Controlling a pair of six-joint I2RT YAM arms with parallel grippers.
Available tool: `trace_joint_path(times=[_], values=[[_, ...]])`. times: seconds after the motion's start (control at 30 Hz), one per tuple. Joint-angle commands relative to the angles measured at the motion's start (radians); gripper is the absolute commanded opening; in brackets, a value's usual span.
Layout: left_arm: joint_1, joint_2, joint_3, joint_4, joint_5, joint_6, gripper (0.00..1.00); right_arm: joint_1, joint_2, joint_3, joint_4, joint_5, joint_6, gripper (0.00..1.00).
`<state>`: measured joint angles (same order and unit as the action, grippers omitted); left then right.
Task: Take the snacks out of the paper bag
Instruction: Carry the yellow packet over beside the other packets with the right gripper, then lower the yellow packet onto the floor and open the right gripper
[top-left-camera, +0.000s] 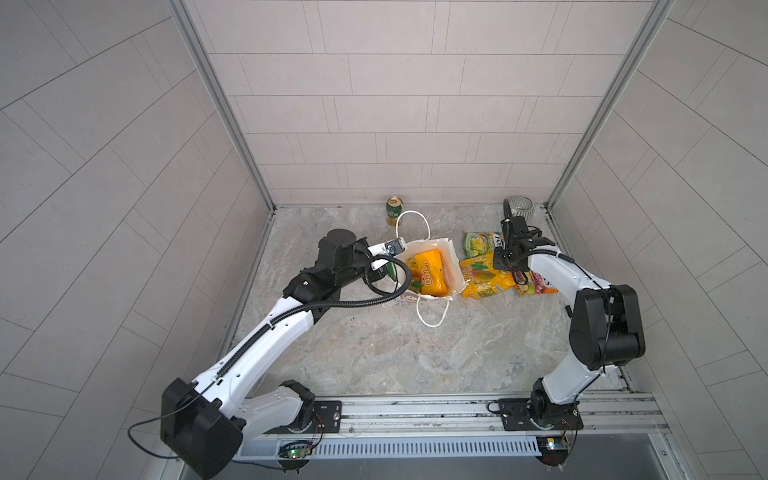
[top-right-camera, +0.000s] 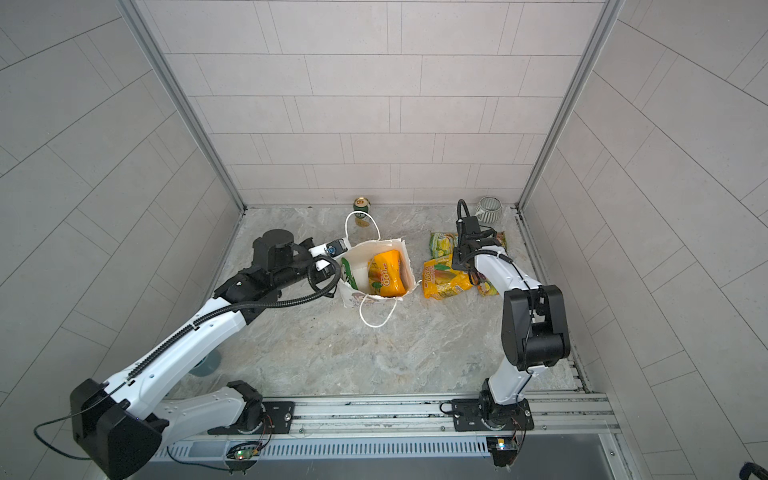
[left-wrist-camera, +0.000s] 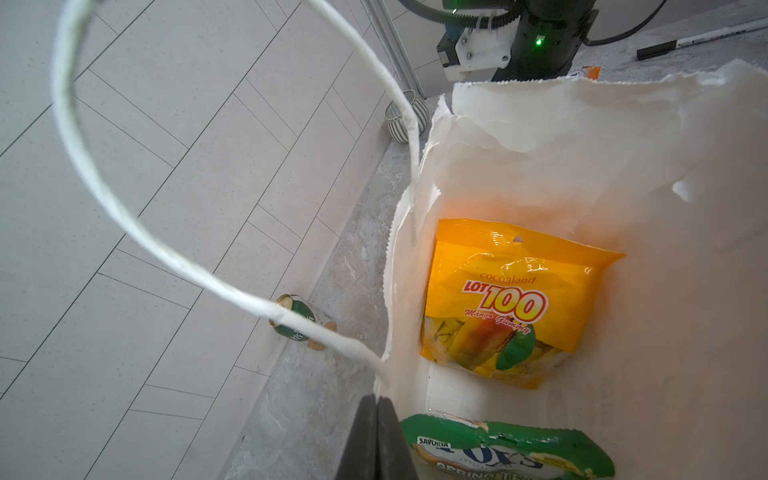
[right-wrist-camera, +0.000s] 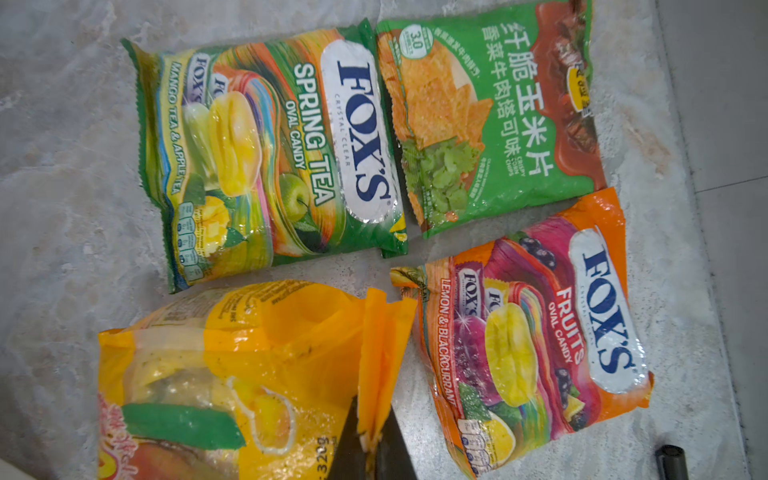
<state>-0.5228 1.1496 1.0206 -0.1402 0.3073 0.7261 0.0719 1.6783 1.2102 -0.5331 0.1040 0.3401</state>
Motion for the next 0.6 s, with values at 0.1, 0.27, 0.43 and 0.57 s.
trace_joint_path(times=[0.1,0.27,0.43,0.57], values=[[0.004,-0.030,-0.004,0.042,0.020,-0.009,0.00,0.003,0.040,0.012,-0.021,0.071,0.042,0.09],[0.005,-0.036,-0.006,0.042,0.023,-0.010,0.00,0.003,0.064,0.026,-0.027,0.083,0.050,0.14],[0.004,-0.037,-0.005,0.042,0.026,-0.010,0.00,0.003,0.051,0.038,-0.051,0.095,0.069,0.21],[0.004,-0.037,-0.005,0.043,0.029,-0.013,0.00,0.003,0.006,0.046,-0.072,0.096,0.078,0.27]])
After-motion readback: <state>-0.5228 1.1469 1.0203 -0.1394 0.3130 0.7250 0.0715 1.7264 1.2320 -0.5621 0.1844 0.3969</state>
